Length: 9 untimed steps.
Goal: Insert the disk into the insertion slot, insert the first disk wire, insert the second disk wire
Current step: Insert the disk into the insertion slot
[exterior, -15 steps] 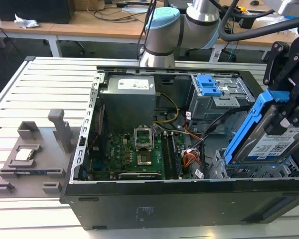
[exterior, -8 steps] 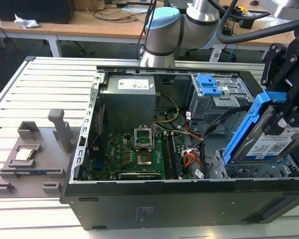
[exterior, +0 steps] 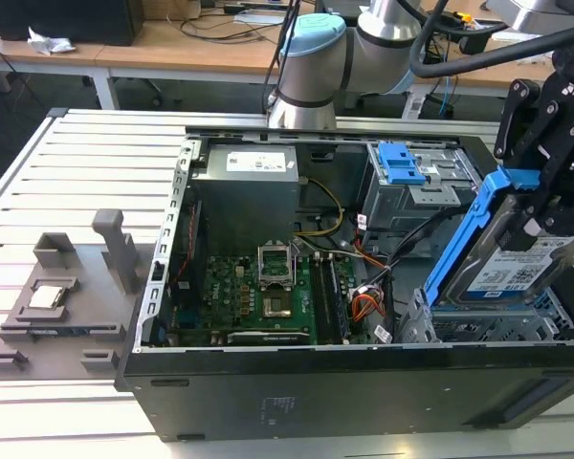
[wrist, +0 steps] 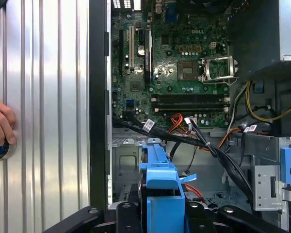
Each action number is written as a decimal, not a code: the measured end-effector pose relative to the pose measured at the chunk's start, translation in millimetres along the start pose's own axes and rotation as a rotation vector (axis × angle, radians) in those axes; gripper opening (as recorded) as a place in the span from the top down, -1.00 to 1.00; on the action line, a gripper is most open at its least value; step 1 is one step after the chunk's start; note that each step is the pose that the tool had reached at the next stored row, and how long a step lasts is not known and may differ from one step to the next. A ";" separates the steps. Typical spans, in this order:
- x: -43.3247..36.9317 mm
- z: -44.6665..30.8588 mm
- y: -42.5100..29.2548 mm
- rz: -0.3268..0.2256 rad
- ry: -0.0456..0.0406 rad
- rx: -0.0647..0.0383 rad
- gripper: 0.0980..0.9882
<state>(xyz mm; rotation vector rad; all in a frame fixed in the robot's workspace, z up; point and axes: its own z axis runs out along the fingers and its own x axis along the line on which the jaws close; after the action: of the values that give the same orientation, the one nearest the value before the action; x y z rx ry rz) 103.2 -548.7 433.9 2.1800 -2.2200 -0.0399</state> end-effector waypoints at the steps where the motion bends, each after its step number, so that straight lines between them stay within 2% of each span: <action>1: -0.3 1.2 -0.9 0.000 0.0000 0.000 0.40; 9: -0.6 10.5 -1.7 0.000 0.0000 0.000 0.40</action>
<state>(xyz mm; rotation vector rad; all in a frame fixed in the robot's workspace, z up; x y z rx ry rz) 104.5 -548.1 423.4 2.1802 -2.2198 -0.0400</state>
